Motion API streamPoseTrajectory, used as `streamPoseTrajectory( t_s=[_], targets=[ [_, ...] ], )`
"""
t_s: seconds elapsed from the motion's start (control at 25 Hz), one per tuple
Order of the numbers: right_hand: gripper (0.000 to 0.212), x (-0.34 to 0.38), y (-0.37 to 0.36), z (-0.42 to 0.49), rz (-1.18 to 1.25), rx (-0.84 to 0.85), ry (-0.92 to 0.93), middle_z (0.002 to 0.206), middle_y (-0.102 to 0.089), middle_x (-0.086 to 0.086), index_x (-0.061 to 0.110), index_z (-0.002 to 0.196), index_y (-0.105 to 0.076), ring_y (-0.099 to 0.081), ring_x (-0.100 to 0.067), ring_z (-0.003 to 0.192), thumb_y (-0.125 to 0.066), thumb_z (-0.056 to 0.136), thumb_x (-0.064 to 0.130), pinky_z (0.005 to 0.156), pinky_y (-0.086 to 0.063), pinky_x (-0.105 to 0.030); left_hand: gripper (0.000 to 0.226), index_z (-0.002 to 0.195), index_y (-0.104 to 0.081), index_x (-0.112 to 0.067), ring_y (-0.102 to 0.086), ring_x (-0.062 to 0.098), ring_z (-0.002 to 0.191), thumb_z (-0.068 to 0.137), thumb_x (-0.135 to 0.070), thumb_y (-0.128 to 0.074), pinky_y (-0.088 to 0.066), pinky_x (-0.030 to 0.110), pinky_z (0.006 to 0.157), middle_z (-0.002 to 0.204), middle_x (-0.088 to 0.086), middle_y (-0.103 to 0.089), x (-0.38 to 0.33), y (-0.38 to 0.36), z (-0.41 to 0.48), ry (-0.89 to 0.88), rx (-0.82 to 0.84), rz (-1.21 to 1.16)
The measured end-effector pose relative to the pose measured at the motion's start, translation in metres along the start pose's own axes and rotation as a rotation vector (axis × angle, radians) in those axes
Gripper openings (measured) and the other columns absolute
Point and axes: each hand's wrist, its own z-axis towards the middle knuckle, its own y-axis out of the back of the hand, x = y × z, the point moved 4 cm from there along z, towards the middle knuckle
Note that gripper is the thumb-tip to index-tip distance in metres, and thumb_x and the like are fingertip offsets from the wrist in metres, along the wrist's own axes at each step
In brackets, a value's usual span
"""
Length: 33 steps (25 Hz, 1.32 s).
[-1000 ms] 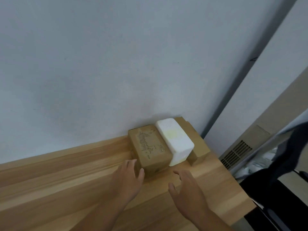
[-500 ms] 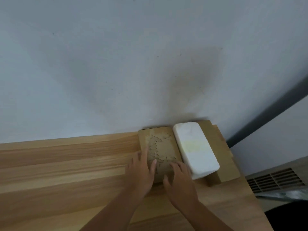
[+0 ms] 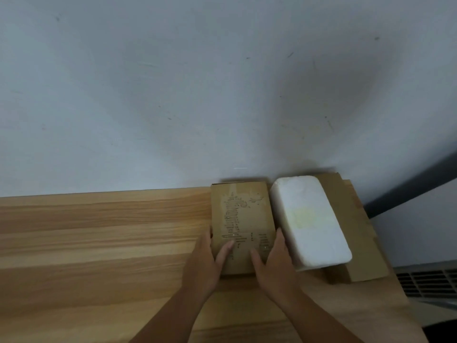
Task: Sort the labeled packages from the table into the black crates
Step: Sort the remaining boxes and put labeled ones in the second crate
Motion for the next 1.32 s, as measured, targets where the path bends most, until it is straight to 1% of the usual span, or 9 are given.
streamPoseTrajectory(
  t_s=[0.16, 0.44, 0.72, 0.84, 0.92, 1.04, 1.16, 1.24, 1.32],
  targets=[
    [0.068, -0.003, -0.002, 0.002, 0.106, 0.013, -0.035, 0.144, -0.052, 0.000, 0.019, 0.150, -0.033, -0.053, -0.018, 0.131, -0.068, 0.094, 0.039, 0.105, -0.051, -0.037, 0.058, 0.142, -0.052, -0.035, -0.063, 0.007, 0.117, 0.094, -0.067, -0.053, -0.055, 0.036, 0.100, 0.129, -0.013, -0.066, 0.006, 0.004, -0.004, 0.022, 0.078, -0.153],
    [0.056, 0.022, 0.007, -0.020, 0.194, 0.004, 0.077, 0.123, -0.055, 0.012, 0.029, 0.139, -0.042, -0.054, -0.004, 0.106, -0.070, 0.092, 0.043, 0.077, -0.047, -0.013, 0.049, 0.146, -0.050, -0.034, -0.063, 0.002, 0.115, 0.101, -0.054, -0.051, -0.057, 0.034, 0.097, 0.126, -0.017, -0.067, -0.016, 0.041, -0.036, -0.078, -0.071, -0.250],
    [0.033, 0.055, 0.042, -0.064, 0.428, -0.083, 0.209, 0.113, -0.064, 0.025, 0.045, 0.124, -0.058, -0.063, 0.001, 0.104, -0.069, 0.092, 0.044, 0.076, -0.057, -0.018, 0.025, 0.119, -0.058, -0.051, -0.064, -0.013, 0.096, 0.099, -0.060, -0.047, -0.055, 0.010, 0.069, 0.104, -0.031, -0.071, -0.026, 0.083, -0.069, -0.037, -0.064, -0.483],
    [0.019, 0.051, 0.064, -0.077, 0.572, -0.170, 0.193, 0.108, -0.072, 0.023, 0.046, 0.110, -0.071, -0.065, 0.001, 0.101, -0.060, 0.096, 0.051, 0.067, -0.055, -0.015, 0.038, 0.118, -0.064, -0.051, -0.068, -0.008, 0.097, 0.090, -0.071, -0.047, -0.056, 0.018, 0.079, 0.107, -0.030, -0.072, -0.023, 0.095, -0.089, -0.001, -0.022, -0.632],
    [0.026, 0.034, 0.076, -0.071, 0.723, -0.185, 0.052, 0.117, -0.072, 0.012, 0.035, 0.118, -0.071, -0.065, -0.012, 0.109, -0.056, 0.100, 0.046, 0.078, -0.053, -0.025, 0.043, 0.120, -0.068, -0.047, -0.071, 0.001, 0.106, 0.089, -0.071, -0.050, -0.056, 0.032, 0.093, 0.114, -0.020, -0.075, -0.024, 0.094, -0.103, 0.033, 0.038, -0.760],
    [0.031, 0.020, 0.069, -0.066, 0.914, 0.192, -0.129, 0.125, -0.072, -0.007, 0.022, 0.130, -0.065, -0.069, -0.028, 0.111, -0.053, 0.105, 0.033, 0.085, -0.054, -0.039, 0.046, 0.129, -0.068, -0.036, -0.070, 0.014, 0.117, 0.092, -0.061, -0.055, -0.051, 0.044, 0.106, 0.124, -0.005, -0.075, -0.036, 0.090, -0.127, 0.037, 0.095, -0.938],
    [0.036, 0.023, 0.054, -0.083, 1.073, 0.502, 0.002, 0.131, -0.068, -0.015, 0.015, 0.136, -0.062, -0.067, -0.036, 0.118, -0.059, 0.102, 0.026, 0.095, -0.054, -0.054, 0.054, 0.136, -0.065, -0.025, -0.068, 0.020, 0.122, 0.093, -0.055, -0.055, -0.057, 0.038, 0.099, 0.130, 0.005, -0.072, -0.051, 0.086, -0.149, 0.004, 0.144, -1.059],
    [0.035, 0.031, 0.048, -0.101, 1.233, 0.695, 0.076, 0.120, -0.072, -0.019, 0.007, 0.122, -0.072, -0.070, -0.039, 0.109, -0.076, 0.091, 0.022, 0.090, -0.056, -0.051, 0.054, 0.137, -0.065, -0.021, -0.067, 0.024, 0.124, 0.095, -0.051, -0.053, -0.059, 0.033, 0.092, 0.132, 0.010, -0.070, -0.061, 0.080, -0.163, -0.010, 0.200, -1.116],
    [0.040, 0.031, 0.042, -0.112, 1.404, 0.828, -0.001, 0.094, -0.076, -0.023, -0.001, 0.093, -0.080, -0.075, -0.040, 0.084, -0.098, 0.058, 0.006, 0.075, -0.061, -0.051, 0.053, 0.137, -0.065, -0.019, -0.066, 0.027, 0.124, 0.095, -0.050, -0.052, -0.060, 0.034, 0.091, 0.133, 0.013, -0.069, -0.067, 0.071, -0.174, 0.023, 0.237, -1.142]
  ],
)
